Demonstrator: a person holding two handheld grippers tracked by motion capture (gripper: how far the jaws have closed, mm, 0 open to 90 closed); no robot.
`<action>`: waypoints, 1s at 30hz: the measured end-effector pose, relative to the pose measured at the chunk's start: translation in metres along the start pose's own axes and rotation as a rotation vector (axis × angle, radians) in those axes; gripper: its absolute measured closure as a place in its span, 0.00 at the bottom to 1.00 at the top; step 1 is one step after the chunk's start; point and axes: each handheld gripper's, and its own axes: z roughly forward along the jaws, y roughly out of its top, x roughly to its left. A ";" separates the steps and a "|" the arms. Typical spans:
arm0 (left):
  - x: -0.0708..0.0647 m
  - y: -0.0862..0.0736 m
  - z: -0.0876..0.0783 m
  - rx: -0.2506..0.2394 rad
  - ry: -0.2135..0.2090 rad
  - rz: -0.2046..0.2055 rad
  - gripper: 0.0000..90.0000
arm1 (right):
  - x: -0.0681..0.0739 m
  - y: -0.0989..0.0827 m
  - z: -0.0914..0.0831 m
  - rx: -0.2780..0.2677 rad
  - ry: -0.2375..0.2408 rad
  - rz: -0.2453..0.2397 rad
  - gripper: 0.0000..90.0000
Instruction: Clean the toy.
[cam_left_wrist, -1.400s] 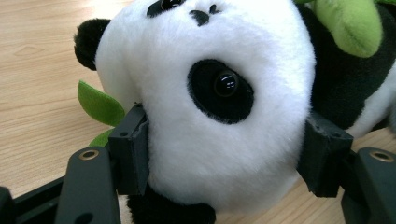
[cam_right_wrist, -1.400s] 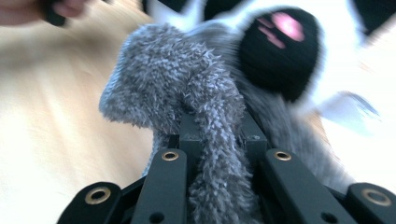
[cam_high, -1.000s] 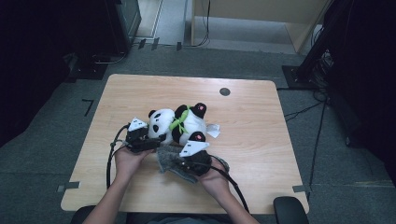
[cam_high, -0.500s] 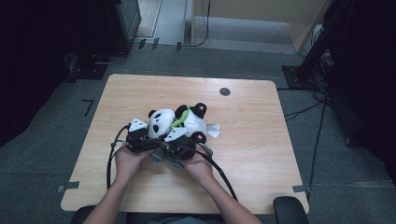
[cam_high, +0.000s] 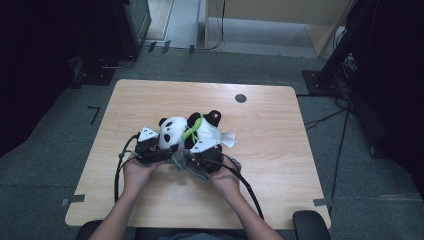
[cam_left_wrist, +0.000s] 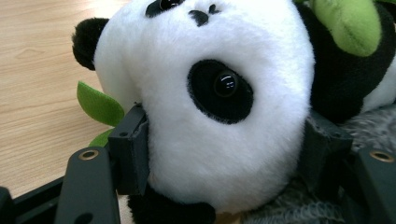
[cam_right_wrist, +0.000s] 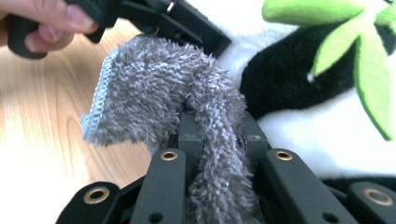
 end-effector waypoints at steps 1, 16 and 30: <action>0.000 0.000 0.000 0.000 0.000 0.000 0.34 | 0.000 -0.001 -0.004 0.001 -0.004 -0.011 0.85; 0.002 0.001 0.000 0.004 -0.008 -0.012 0.34 | -0.012 -0.036 -0.038 -0.015 -0.006 0.050 0.85; 0.002 0.001 0.000 -0.002 -0.006 -0.021 0.33 | -0.039 -0.061 -0.073 0.000 -0.067 0.115 0.86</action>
